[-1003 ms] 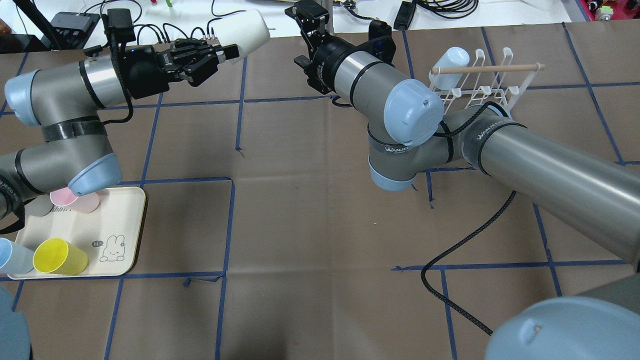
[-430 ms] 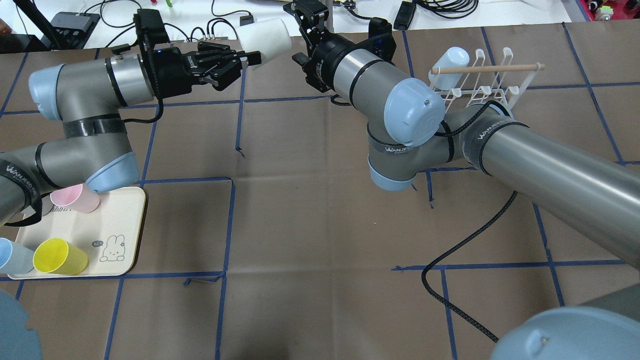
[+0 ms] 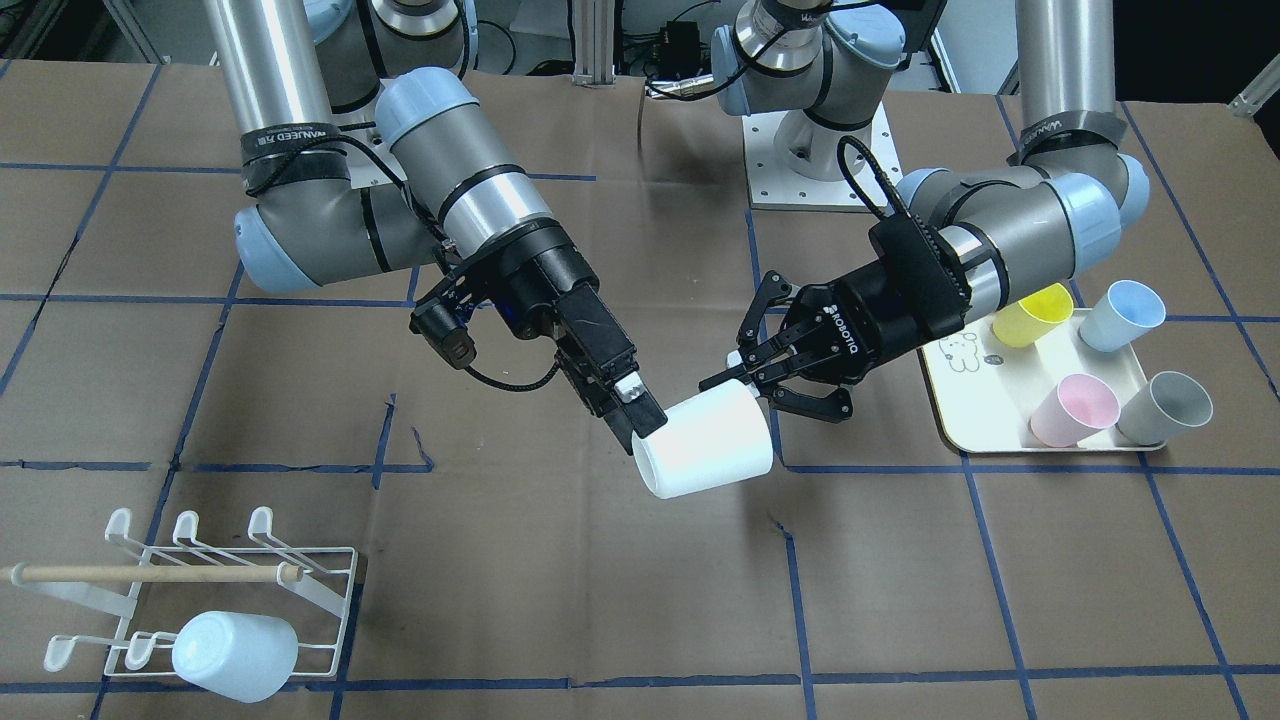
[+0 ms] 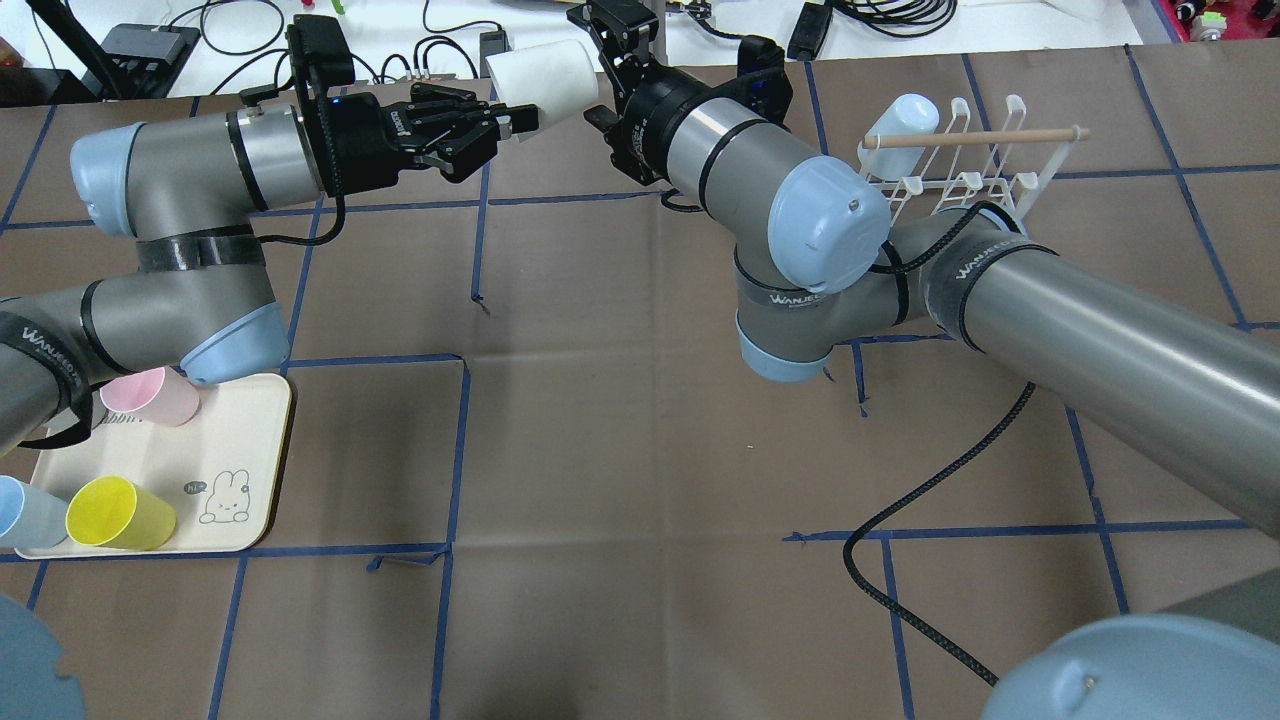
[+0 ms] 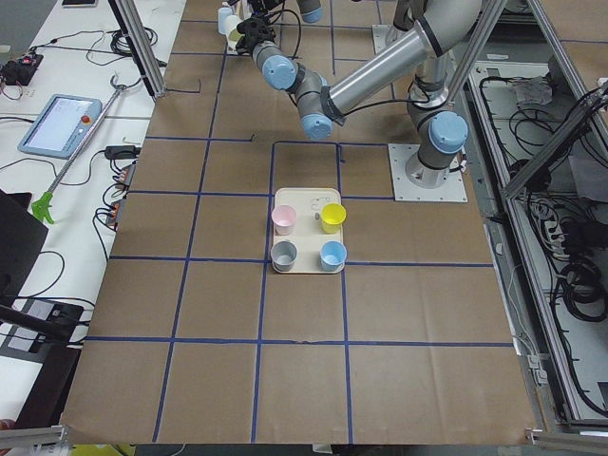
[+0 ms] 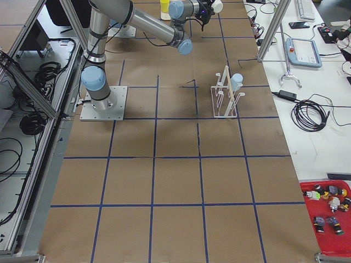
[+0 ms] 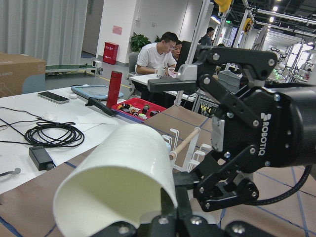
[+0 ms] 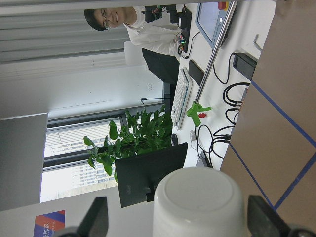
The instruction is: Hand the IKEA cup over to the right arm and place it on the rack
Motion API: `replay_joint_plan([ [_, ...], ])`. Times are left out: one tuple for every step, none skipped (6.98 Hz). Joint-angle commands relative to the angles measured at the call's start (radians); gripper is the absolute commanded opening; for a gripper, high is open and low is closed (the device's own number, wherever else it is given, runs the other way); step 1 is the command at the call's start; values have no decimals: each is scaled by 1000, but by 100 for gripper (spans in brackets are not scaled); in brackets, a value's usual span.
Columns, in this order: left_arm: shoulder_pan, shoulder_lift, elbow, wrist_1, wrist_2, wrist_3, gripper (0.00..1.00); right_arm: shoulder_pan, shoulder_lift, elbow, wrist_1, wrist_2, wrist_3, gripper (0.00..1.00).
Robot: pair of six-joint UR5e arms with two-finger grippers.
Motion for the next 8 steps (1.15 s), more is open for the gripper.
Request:
replay_joint_plan([
  [30,-1,-3,0,-8,-3,6,-9,1,9,2,1,-1,99],
  [29,-1,-4,0,-8,-3,6,-8,0,7,2,1,-1,99],
  [26,-1,-3,0,-8,-3,6,-8,3,4,9,1,0,99],
  [21,1,-9,0,-6,-3,6,-6,4,-4,12,1,1,99],
  [21,1,-11,0,-6,-3,6,-6,6,-4,12,1,1,99],
  [21,1,-9,0,-8,-3,6,-6,6,-8,20,1,1,99],
  [21,1,-9,0,-6,-3,6,-6,10,-20,23,1,1,99],
  [20,1,-11,0,-6,-3,6,-6,10,-19,32,1,1,99],
])
